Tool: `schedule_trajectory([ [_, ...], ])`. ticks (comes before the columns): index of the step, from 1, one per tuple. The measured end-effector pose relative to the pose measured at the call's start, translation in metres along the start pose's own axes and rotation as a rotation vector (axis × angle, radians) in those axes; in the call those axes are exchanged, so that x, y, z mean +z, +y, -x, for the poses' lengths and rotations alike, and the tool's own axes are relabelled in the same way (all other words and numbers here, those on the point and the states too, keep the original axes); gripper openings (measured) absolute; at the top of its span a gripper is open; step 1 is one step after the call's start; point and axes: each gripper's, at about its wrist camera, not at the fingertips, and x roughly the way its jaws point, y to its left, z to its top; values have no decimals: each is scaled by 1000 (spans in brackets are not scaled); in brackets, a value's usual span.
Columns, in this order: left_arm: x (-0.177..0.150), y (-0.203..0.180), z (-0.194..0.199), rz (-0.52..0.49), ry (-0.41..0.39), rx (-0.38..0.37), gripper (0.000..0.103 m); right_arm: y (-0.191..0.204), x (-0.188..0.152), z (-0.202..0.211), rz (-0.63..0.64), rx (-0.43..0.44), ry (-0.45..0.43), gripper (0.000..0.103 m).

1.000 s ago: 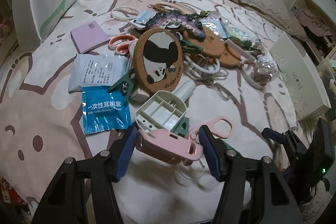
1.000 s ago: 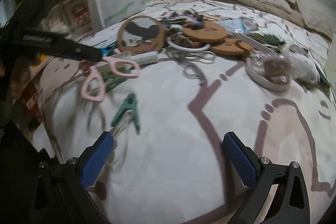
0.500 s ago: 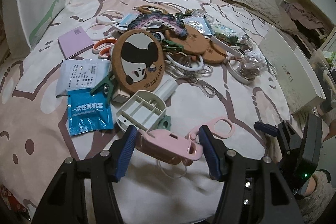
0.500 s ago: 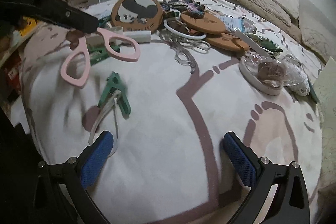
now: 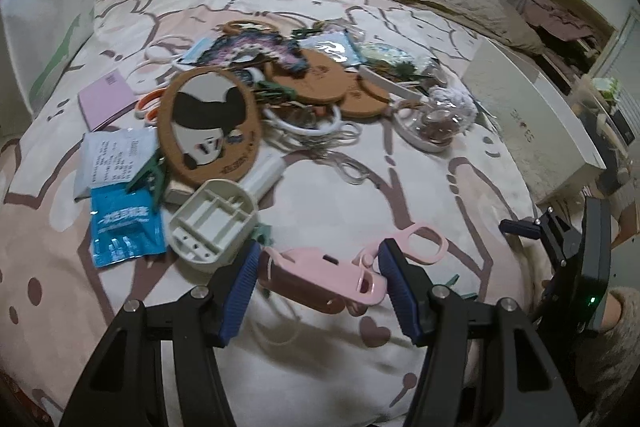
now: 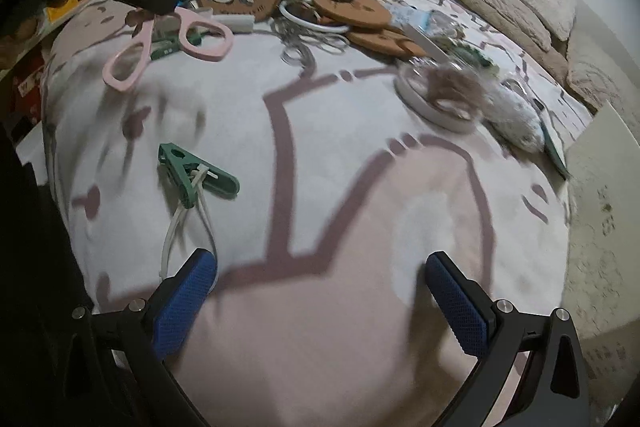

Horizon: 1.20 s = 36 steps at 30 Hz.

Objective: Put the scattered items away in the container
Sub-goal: 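Lift the pink scissors with the left tool while the right tool approaches the green clothespin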

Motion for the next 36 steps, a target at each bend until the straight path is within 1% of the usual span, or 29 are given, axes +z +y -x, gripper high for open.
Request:
schedule_trajectory([
  [8, -7, -37, -10, -97, -8, -45, 61, -30, -22, 9, -32, -19, 29, 103],
  [13, -14, -56, -25, -140, 28, -67, 61, -50, -38, 16, -68, -40, 38, 103],
  [19, -21, -65, -40, -172, 59, -61, 61, -68, -49, 21, -113, -51, 43, 103],
  [23, -25, -68, -46, -179, 68, -63, 61, -72, -54, 25, -110, -61, 42, 103],
  [30, -28, -70, -55, -186, 83, -61, 61, -78, -56, 42, -110, -55, -30, 103],
  [33, -29, -69, -56, -183, 83, -61, 62, -76, -52, 49, -129, -13, -83, 103],
  [36, -29, -68, -57, -185, 82, -62, 63, -65, -44, 54, -125, 37, -137, 103],
])
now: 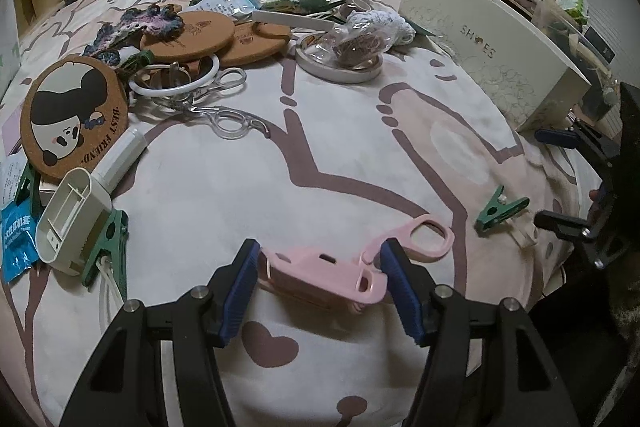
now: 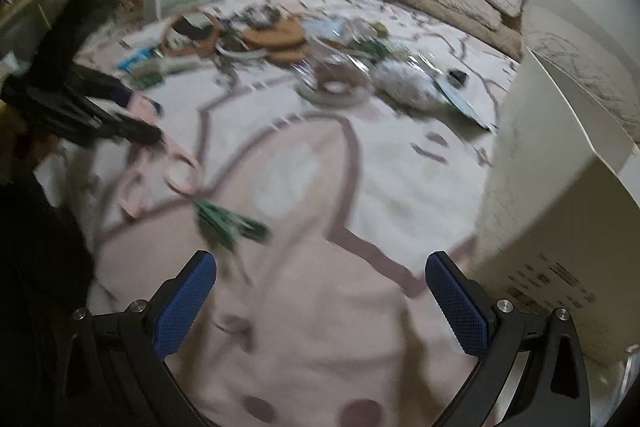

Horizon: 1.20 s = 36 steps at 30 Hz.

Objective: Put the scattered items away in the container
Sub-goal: 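Lift the pink scissors with the left tool while the right tool approaches the green clothespin, then close the right gripper on the green clothespin with white cord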

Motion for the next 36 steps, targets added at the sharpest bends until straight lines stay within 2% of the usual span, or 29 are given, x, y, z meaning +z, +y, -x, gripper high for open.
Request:
schedule_trajectory([
  [5, -1, -3, -2, -22, -4, 11, 66, 23, 10, -4, -23, 30, -40, 103],
  [8, -2, -7, -2, -38, -9, 19, 69, 33, 13, -10, -51, 20, -45, 103],
  [11, -2, -6, -1, -46, -10, 23, 72, 38, 17, -16, -80, 13, -33, 103],
  [13, -1, -4, 0, -43, -11, 37, 79, 39, 19, -20, -112, 9, -21, 103],
  [17, -1, 2, 6, -30, -21, 48, 81, 36, 20, -26, -192, 9, -8, 103],
  [20, -1, 0, 11, -65, -38, 64, 85, 35, 19, -29, -231, 12, 4, 103],
  [21, -1, -3, 13, -86, -47, 70, 86, 36, 19, -30, -232, 14, 8, 100],
  [24, -1, -10, 16, -138, -61, 75, 86, 41, 18, -36, -223, 3, 25, 81],
  [27, -3, -15, 12, -171, -47, 71, 87, 44, 16, -41, -208, -23, 34, 79],
  [32, -3, -12, 2, -167, -18, 61, 87, 38, 14, -40, -213, -47, 19, 57],
  [36, -3, -7, -1, -129, -5, 32, 87, 34, 14, -39, -215, -44, 14, 55],
])
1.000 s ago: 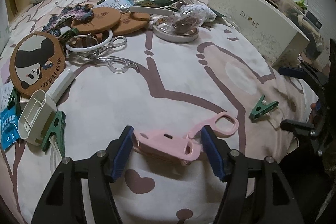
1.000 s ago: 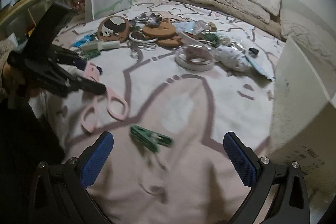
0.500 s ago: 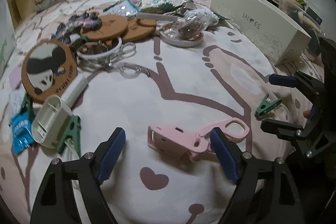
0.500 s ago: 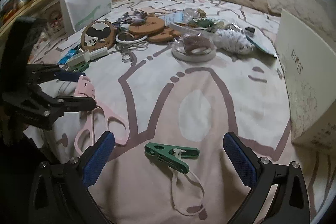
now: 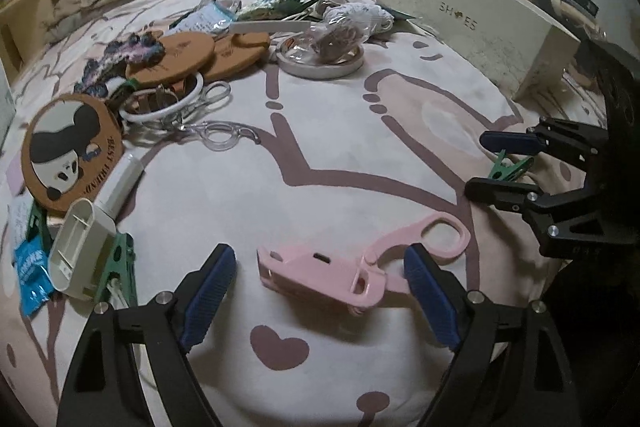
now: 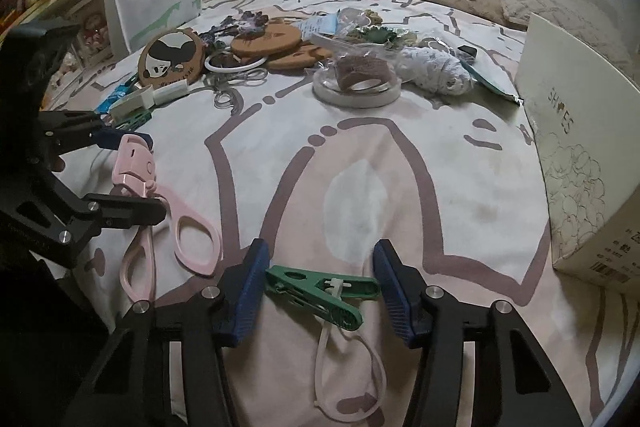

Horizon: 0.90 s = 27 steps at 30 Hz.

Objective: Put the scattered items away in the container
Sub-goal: 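Close the right gripper on the green clothespin with white cord, then carry the scissors and clothespin in both tools over the white box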

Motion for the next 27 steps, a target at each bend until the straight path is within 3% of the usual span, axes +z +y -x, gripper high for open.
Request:
schedule_trajectory([
  [2, -1, 0, -1, 7, 8, -12, 85, 2, 0, 1, 14, -8, -3, 55],
  [4, -2, -3, 0, 0, 4, -23, 74, 3, 0, 1, 18, -9, -6, 55],
  [13, 1, -3, 9, 4, -18, -33, 62, 1, 1, 5, 6, 7, -19, 55],
  [27, 3, -8, 18, -1, -46, -34, 61, 2, 6, 19, 14, 31, -66, 55],
])
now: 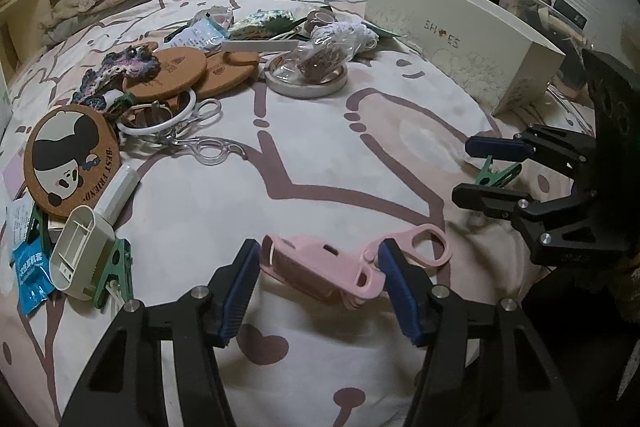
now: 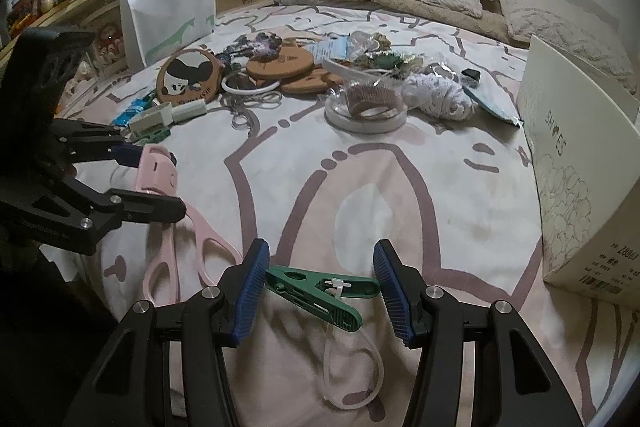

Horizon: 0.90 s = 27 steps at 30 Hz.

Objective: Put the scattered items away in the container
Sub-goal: 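Carry the scissors and clothespin in both tools over the white box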

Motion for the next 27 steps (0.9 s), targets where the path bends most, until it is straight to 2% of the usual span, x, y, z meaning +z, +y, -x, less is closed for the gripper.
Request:
schedule_trajectory([
  [10, 8, 0, 18, 30, -54, -4, 61, -9, 8, 19, -17, -2, -49, 55],
  [20, 23, -6, 42, 33, -132, 15, 61, -22, 32, 64, -34, -12, -170, 55],
  [27, 35, -18, 59, 3, -193, 44, 61, -33, 49, 100, -19, -52, -268, 55],
])
